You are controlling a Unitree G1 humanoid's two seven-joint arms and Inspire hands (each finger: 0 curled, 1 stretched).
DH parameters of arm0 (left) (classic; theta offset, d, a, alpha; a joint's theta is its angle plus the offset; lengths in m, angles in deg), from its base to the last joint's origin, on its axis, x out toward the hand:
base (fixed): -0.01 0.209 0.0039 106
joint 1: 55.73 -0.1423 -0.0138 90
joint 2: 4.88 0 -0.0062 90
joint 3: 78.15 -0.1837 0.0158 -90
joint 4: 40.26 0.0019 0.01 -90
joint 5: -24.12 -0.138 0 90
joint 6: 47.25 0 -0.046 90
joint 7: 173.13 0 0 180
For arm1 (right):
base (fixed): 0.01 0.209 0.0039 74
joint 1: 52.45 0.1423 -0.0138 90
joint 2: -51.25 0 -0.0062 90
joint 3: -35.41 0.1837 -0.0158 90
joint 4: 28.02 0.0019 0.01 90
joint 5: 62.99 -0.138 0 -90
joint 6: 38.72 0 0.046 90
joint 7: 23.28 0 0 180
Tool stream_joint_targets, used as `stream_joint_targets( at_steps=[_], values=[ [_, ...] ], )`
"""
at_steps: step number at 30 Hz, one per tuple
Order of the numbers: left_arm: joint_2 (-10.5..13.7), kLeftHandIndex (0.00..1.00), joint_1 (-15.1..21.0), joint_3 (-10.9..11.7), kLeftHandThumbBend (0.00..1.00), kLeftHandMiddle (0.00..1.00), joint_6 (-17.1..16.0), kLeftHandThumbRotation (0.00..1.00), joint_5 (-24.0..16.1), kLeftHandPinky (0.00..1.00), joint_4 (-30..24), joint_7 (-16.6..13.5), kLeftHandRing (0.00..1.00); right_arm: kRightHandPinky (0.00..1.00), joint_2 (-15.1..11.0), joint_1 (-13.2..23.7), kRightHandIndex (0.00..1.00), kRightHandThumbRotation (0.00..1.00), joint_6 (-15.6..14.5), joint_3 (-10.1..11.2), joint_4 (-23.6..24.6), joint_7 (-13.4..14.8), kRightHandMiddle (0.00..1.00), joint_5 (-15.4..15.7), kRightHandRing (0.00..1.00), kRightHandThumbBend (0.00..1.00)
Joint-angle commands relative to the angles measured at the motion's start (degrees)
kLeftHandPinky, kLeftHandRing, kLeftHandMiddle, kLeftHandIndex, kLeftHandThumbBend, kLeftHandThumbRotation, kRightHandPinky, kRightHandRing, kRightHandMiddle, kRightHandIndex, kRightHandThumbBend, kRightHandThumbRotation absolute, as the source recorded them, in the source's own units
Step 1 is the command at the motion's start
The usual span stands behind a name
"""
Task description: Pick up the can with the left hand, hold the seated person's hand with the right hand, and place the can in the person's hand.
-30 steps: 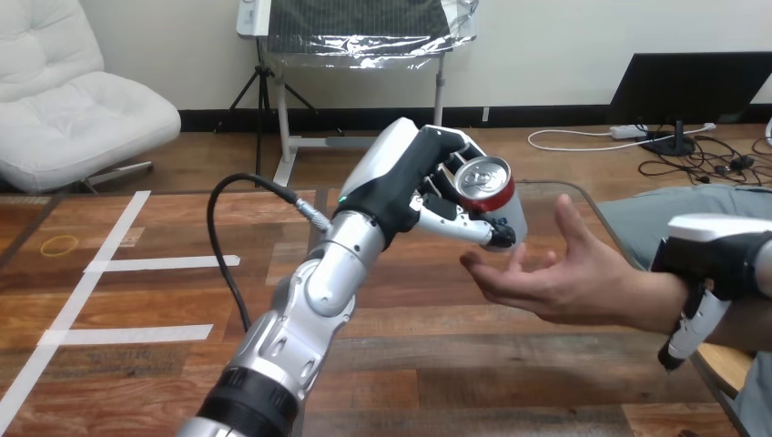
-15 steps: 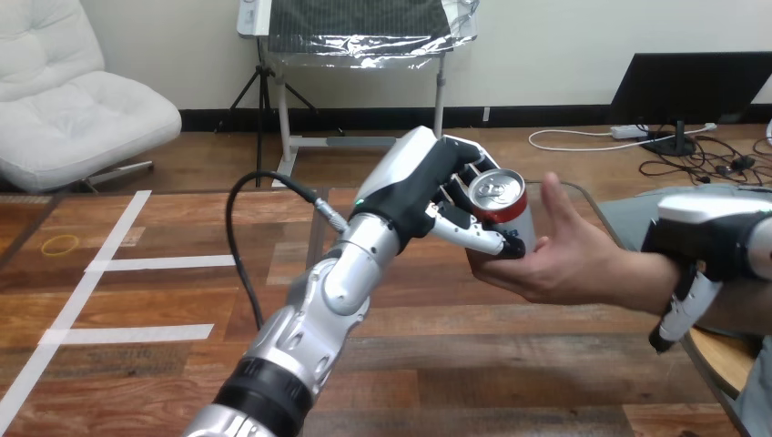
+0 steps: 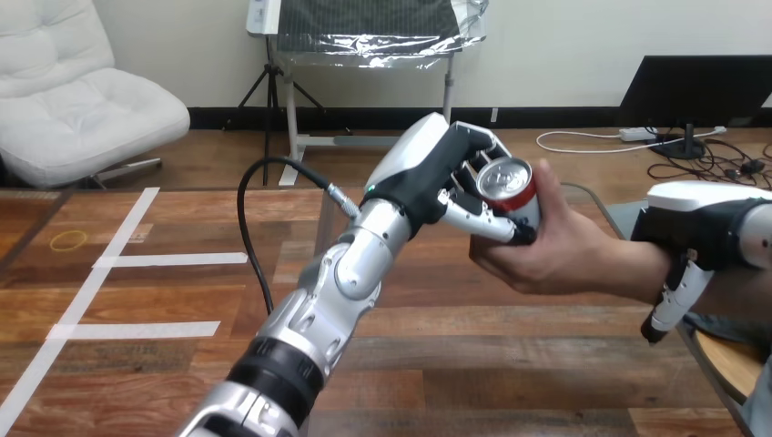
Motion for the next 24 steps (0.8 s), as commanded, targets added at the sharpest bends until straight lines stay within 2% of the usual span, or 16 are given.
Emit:
stream_joint_targets(
  at_steps=[1, 6, 15, 24],
  values=[
    [-5.2, 0.45, 12.3, -1.4, 0.67, 0.48, -3.7, 0.00, 0.0, 0.38, 3.2, -1.5, 0.43, 0.20, -3.1, 12.9, 0.39, 0.00, -1.3, 2.6, 5.3, -0.9, 0.38, 2.0, 0.28, 0.73],
    [-6.2, 0.45, 13.2, -1.8, 0.67, 0.48, -2.7, 0.00, -0.3, 0.38, 4.1, -1.9, 0.42, 0.20, -2.9, 12.8, 0.39, 0.00, -1.9, 2.8, 5.5, -1.1, 0.38, 2.3, 0.28, 0.74],
    [-7.7, 0.45, 14.2, -2.3, 0.66, 0.47, -3.2, 0.00, -0.2, 0.38, 5.7, -2.6, 0.41, 0.21, -2.9, 12.4, 0.39, 0.00, -1.6, 3.2, 5.6, -1.0, 0.40, 2.0, 0.30, 0.73],
    [-8.8, 0.44, 14.3, -2.5, 0.64, 0.46, -2.3, 0.00, 0.2, 0.36, 5.5, -1.7, 0.41, 0.21, -3.2, 12.0, 0.39, 0.00, -1.3, 3.1, 5.7, -0.8, 0.40, 2.4, 0.30, 0.73]
  ],
)
